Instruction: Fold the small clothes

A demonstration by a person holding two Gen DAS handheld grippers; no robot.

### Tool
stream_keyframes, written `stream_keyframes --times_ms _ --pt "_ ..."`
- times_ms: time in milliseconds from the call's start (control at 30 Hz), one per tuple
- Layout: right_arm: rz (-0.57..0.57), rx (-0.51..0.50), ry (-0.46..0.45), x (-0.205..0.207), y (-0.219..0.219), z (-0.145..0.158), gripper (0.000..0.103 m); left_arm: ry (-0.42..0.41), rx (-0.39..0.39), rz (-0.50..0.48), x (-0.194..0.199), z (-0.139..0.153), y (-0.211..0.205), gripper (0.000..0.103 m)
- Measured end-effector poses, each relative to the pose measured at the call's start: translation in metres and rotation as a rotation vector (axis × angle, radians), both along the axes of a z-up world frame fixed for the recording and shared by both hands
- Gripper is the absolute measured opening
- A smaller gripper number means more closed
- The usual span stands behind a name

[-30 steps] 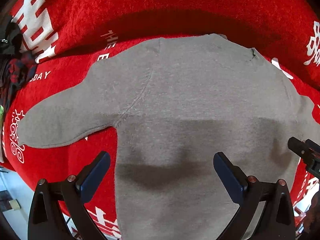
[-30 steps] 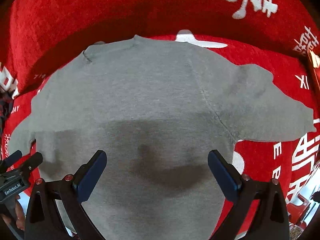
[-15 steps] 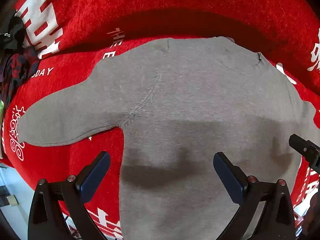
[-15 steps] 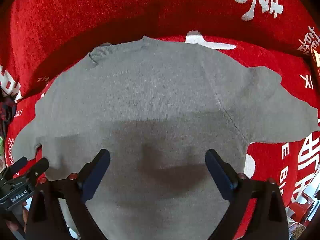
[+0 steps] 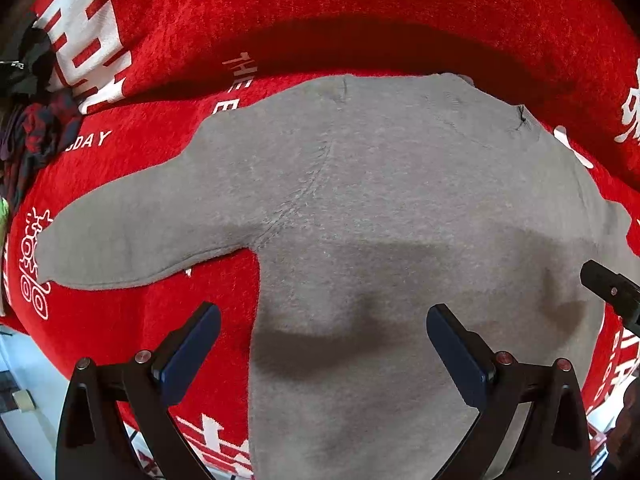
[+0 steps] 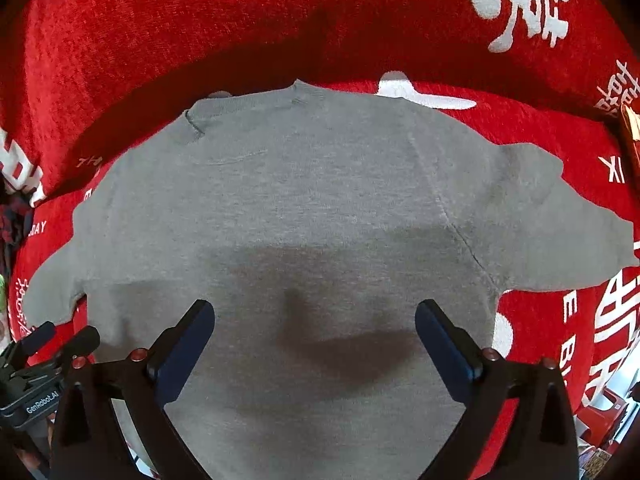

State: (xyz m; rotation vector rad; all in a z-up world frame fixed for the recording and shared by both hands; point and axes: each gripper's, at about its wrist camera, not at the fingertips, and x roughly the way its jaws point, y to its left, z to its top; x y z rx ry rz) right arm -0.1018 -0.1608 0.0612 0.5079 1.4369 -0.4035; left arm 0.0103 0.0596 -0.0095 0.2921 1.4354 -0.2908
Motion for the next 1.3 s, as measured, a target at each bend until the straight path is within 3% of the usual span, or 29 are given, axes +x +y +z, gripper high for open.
stream_keyframes --times_ms 1300 --pt "0.098 0.009 0.038 0.012 0.066 -0.006 0.101 0.029 -0.033 0.131 0.018 -0.009 0.073 0.103"
